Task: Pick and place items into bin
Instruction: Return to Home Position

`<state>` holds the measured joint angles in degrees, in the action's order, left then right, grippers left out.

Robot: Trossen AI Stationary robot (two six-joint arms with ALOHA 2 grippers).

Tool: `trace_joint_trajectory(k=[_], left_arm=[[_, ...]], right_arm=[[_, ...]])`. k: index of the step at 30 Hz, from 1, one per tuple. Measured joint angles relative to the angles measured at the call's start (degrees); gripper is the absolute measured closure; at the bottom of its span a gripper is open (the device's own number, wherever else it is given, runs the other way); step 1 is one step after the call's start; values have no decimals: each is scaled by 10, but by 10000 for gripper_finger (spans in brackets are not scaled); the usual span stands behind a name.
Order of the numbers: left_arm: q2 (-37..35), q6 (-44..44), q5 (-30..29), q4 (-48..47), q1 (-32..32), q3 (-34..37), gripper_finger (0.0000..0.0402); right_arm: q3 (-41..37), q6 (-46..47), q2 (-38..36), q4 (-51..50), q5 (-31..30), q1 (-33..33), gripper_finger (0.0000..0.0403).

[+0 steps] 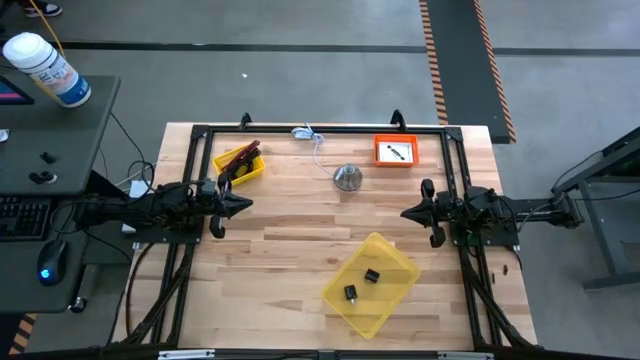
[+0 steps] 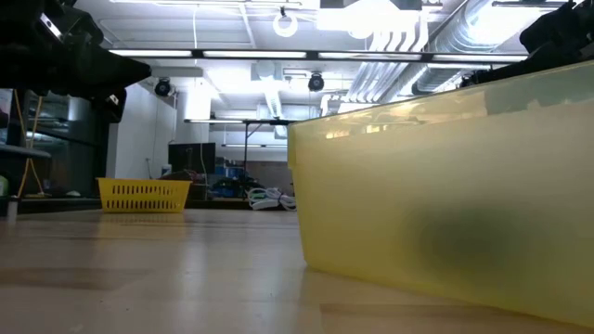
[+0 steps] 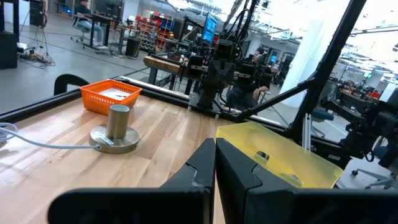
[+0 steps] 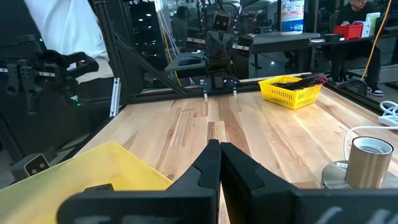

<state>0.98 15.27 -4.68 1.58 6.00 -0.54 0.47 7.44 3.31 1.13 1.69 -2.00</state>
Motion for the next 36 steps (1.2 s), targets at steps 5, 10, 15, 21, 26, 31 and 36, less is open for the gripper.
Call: trace_joint_trajectory(k=[5,10,15,21,26,31,36], left_arm=[[0,0,0,0,0,0,401],[0,0,0,0,0,0,401],[0,0,0,0,0,0,401],[0,0,0,0,0,0,401],[0,0,0,0,0,0,401],[0,0,0,0,0,0,401],[0,0,0,0,0,0,401]], right_arm=[[0,0,0,0,0,0,399],[0,0,0,0,0,0,401],[0,0,0,0,0,0,400],[0,0,0,0,0,0,400],[0,0,0,0,0,0,400],[0,0,0,0,0,0,396],[0,0,0,0,0,0,399]])
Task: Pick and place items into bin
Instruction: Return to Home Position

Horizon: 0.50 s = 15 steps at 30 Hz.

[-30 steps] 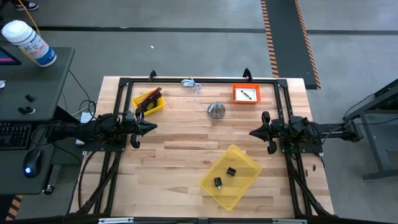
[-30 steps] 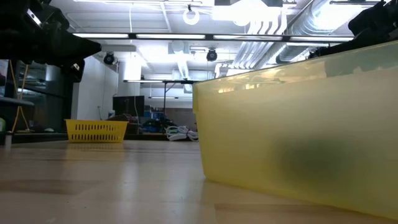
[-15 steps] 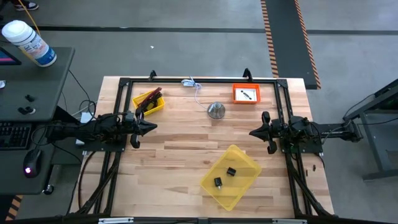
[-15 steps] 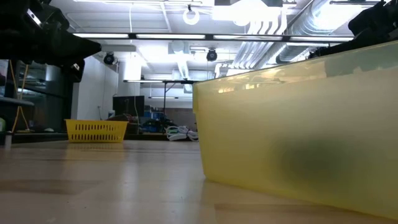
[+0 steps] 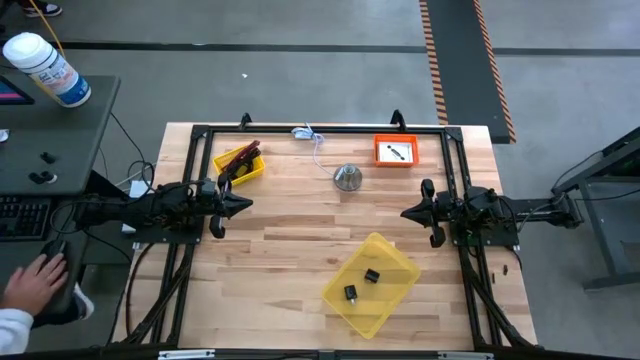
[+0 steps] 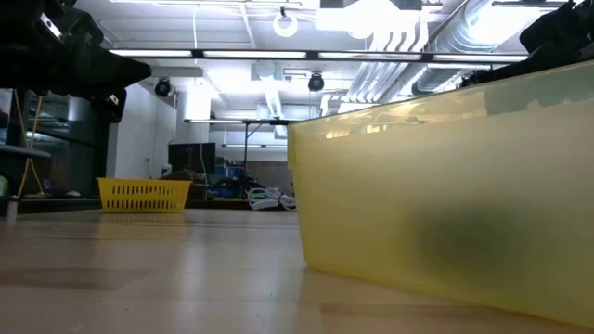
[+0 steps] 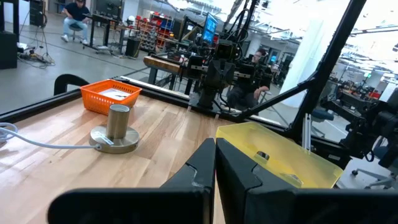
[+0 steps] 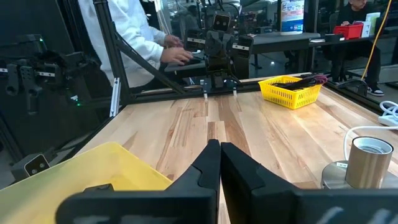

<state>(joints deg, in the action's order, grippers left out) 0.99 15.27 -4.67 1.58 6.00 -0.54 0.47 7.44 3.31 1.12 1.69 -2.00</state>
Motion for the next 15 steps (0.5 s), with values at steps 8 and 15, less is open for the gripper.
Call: trace_joint_trajectory(k=[8,15], left_arm=[[0,0,0,0,0,0,401],[0,0,0,0,0,0,401]], right_arm=[[0,0,0,0,0,0,397],[0,0,0,0,0,0,399]])
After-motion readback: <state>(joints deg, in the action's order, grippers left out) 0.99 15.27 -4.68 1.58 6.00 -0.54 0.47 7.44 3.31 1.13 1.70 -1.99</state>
